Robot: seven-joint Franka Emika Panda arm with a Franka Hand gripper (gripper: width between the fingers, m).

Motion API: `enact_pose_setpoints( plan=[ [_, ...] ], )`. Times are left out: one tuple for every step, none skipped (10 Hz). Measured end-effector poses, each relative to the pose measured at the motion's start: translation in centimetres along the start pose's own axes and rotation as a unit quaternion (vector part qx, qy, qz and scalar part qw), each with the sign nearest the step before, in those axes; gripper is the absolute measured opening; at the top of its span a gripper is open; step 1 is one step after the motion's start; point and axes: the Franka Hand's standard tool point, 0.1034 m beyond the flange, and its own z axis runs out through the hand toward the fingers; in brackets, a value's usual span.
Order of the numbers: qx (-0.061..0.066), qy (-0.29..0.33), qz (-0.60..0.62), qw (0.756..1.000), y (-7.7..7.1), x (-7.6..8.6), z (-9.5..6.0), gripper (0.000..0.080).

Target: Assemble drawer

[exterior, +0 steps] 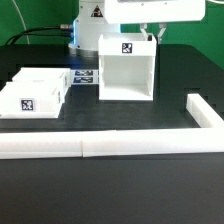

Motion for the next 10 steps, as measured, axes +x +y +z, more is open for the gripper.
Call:
enact_pose_setpoints(
  plan=[
    [0.0,0.0,0.0,1.0,0.0,0.0,0.0,0.0036],
    [0.0,0.0,0.0,1.0,0.0,0.0,0.0,0.0036],
    [0.0,0.0,0.0,1.0,0.0,0.0,0.0,0.0036],
    [0.0,-0.002,-0.001,1.0,0.0,0.4,0.0,0.0037],
    [0.002,-0.001,-0.002,1.0,0.0,1.8,-0.2,0.0037],
    [0.005,0.003,-0.007,1.0,0.0,3.2,-0.1,0.0038],
    [0.009,0.01,-0.013,1.0,0.0,5.2,-0.1,0.0038],
    [0.012,0.017,-0.022,1.0,0.1,6.9,-0.1,0.0038],
    [0.015,0.027,-0.027,0.999,0.1,9.2,-0.1,0.0038],
    [0.018,0.037,-0.028,0.999,0.1,11.2,-0.2,0.0038]
  ],
)
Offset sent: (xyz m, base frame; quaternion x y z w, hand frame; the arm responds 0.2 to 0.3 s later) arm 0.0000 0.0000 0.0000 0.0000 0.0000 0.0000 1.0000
